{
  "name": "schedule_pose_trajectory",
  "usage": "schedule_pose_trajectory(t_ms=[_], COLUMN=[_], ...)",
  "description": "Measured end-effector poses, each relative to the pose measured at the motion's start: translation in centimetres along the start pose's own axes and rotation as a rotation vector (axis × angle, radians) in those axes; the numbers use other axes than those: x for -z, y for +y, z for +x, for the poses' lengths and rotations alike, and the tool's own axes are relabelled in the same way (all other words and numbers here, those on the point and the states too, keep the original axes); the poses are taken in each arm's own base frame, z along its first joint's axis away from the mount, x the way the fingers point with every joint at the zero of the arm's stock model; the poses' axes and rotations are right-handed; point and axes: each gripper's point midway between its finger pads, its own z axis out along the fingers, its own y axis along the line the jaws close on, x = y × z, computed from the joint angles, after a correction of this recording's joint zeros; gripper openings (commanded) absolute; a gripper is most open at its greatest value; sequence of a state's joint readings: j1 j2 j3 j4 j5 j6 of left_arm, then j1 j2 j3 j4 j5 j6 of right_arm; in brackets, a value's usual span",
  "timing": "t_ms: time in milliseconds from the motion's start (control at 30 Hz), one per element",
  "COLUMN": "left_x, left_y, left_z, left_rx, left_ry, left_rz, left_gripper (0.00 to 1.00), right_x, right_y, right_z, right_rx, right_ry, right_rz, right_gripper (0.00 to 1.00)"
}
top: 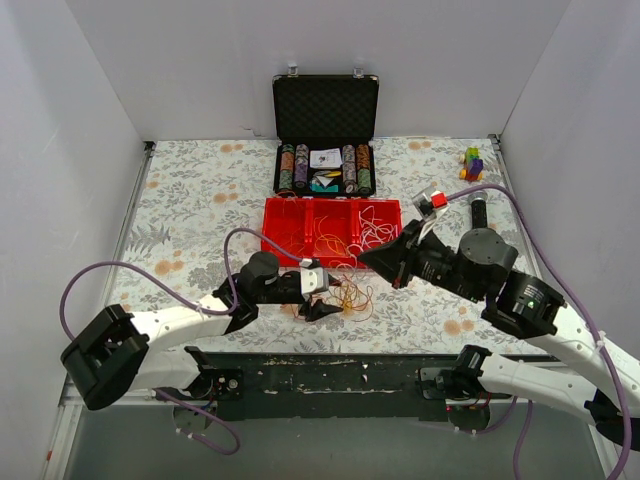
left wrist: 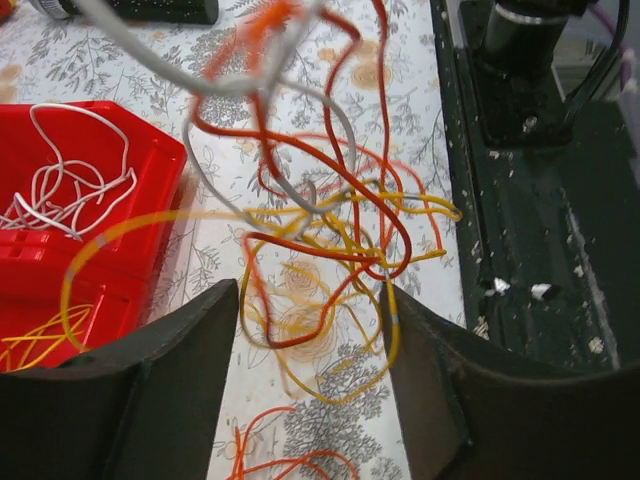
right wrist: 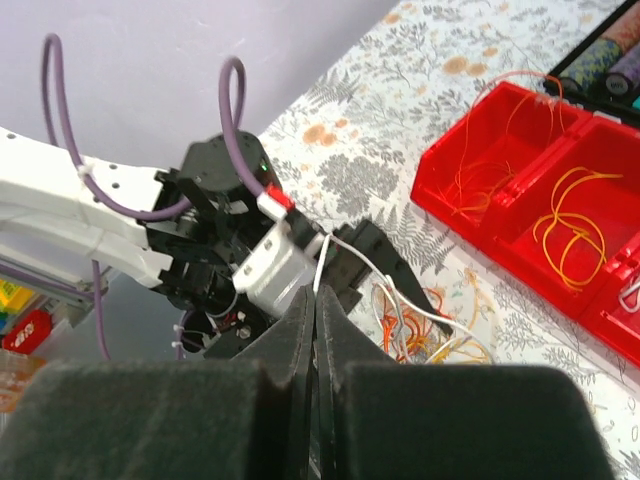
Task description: Untangle the cables
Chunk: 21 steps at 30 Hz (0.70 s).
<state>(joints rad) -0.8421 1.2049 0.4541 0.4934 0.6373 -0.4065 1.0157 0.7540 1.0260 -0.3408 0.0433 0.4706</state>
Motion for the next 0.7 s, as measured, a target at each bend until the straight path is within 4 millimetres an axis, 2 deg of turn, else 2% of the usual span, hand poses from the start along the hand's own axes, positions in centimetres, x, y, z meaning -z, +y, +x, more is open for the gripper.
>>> schedule_pose_trajectory(t_ms=[67, 133, 167, 500, 567, 700], left_x=[0.1, 0.1, 0.2, 0.9, 1.4, 2.6], left_y=[-0.3, -0.6, -0.7, 0.1, 0.5, 1.2], left_z=[0.4, 0.7, 0.8, 0.8, 1.2, 2.5], left_rx=[-0.009, -0.025, -0.031, -0.089, -0.102, -0.161], left_ry=[0.012, 0.023, 0.028, 0.049, 0.076, 0.138], left_rz=[0.013, 0.027, 0.031, -0.017, -0.036, -0.081], left_gripper=[0.31, 0.04, 0.00, 0.00, 0.00, 0.00], right_x=[0.2, 0.5, 0.6, 0.9, 1.7, 4.7], right_y=[0.5, 1.0, 1.2, 1.5, 1.6, 2.8], right_z=[-0.9, -1.8, -2.2, -3.5, -4.7, -9.6], right_rx=[0.003, 0.005, 0.006, 0.032, 0.052, 0.098], right_ry=[-0.020, -0.043, -0.051, -0.063, -0.077, -0.176], right_rz=[-0.012, -0.024, -0.028, -0.018, 0.000, 0.022], right_gripper=[0.01, 0.01, 0.01, 0.01, 0.01, 0.01])
